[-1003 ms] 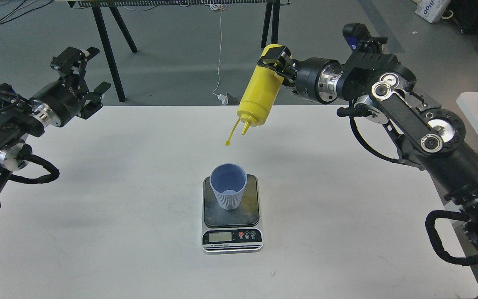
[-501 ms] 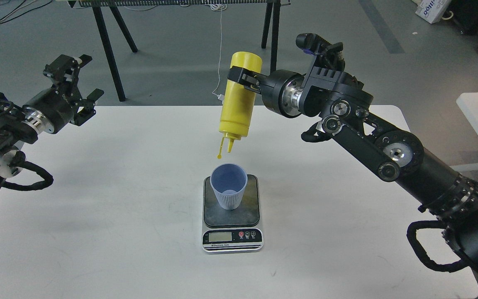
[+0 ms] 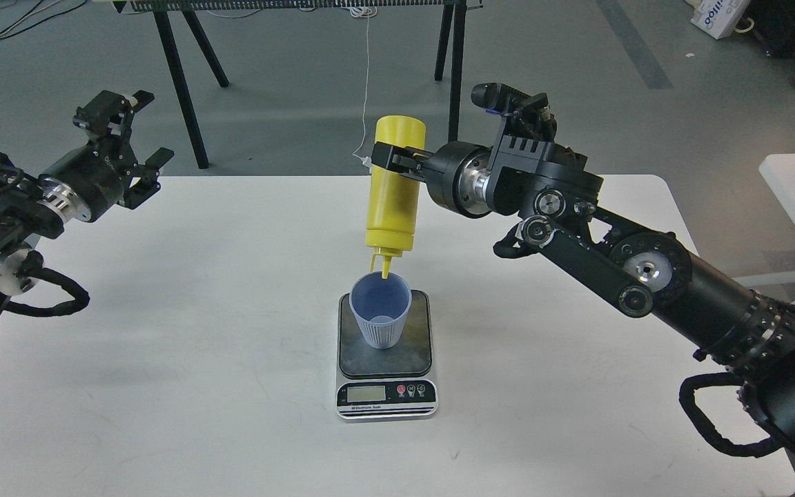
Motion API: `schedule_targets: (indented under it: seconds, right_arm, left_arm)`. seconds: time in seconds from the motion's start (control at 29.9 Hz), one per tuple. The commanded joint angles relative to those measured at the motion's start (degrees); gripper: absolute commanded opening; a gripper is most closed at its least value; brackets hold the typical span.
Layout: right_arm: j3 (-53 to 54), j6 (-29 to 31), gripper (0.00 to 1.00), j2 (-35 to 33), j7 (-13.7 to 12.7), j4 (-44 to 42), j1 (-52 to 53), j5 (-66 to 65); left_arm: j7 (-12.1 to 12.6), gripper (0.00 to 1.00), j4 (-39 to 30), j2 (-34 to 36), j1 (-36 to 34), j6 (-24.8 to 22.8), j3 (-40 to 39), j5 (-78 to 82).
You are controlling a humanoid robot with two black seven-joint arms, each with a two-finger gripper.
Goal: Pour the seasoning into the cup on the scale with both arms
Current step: 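Raise the yellow bottle and lower it back onto the table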
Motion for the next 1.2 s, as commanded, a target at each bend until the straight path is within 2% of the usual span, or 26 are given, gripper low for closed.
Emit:
schedule_targets:
  seconds: [0.0, 0.13, 0.27, 0.43, 0.6, 0.7, 0.8, 0.9, 1.07, 1.17]
  right_arm:
    - [-0.1, 0.0, 0.04, 0.0, 0.0, -0.1, 0.0, -0.3]
    - [0.1, -0.6, 0.04, 0.4, 0.0, -0.5, -0.1, -0.3]
    - [1.6, -5.6, 0.05, 0.6, 0.0, -1.8, 0.0, 0.8]
    - [11.8, -6.3, 0.05, 0.9, 0.0, -3.0, 0.0, 8.0]
    - [24.9, -6.4, 0.05, -0.2, 0.0, -6.3, 0.8, 28.2]
    - [33.2, -6.6, 0.05, -4.9, 0.0, -11.0, 0.1, 50.3]
    - [37.7, -6.7, 0.05, -8.6, 0.0, -15.7, -4.7, 70.8]
    - [40.6, -6.8, 0.05, -12.0, 0.0, -19.3, -10.7, 85.4]
    - [42.1, -4.0, 0.05, -14.1, 0.0, -18.7, -25.5, 95.0]
    - [41.4, 1.8, 0.05, -13.7, 0.0, -18.2, -34.9, 95.2]
  left_arm:
    - [0.0, 0.99, 0.0, 0.0, 0.1, 0.0, 0.0, 0.0]
    - [0.0, 1.0, 0.0, -0.1, 0.1, 0.0, 0.0, 0.0]
    - [0.0, 1.0, 0.0, -0.2, 0.1, 0.0, 0.2, 0.0]
    - [0.0, 1.0, 0.0, -0.4, 0.0, 0.0, 0.5, 0.1]
    - [0.0, 1.0, 0.0, -0.3, 0.0, 0.0, 0.8, 0.2]
    - [0.0, 0.99, 0.0, -0.1, 0.1, 0.0, 0.8, 0.6]
    - [0.0, 1.0, 0.0, 0.0, 0.2, 0.0, 1.0, 0.7]
    - [0.0, 1.0, 0.1, -0.1, 0.2, 0.0, 1.1, 1.1]
    - [0.0, 1.0, 0.1, -0.1, 0.2, 0.0, 1.1, 1.4]
    - [0.0, 0.99, 0.1, -0.3, 0.2, 0.0, 1.1, 1.5]
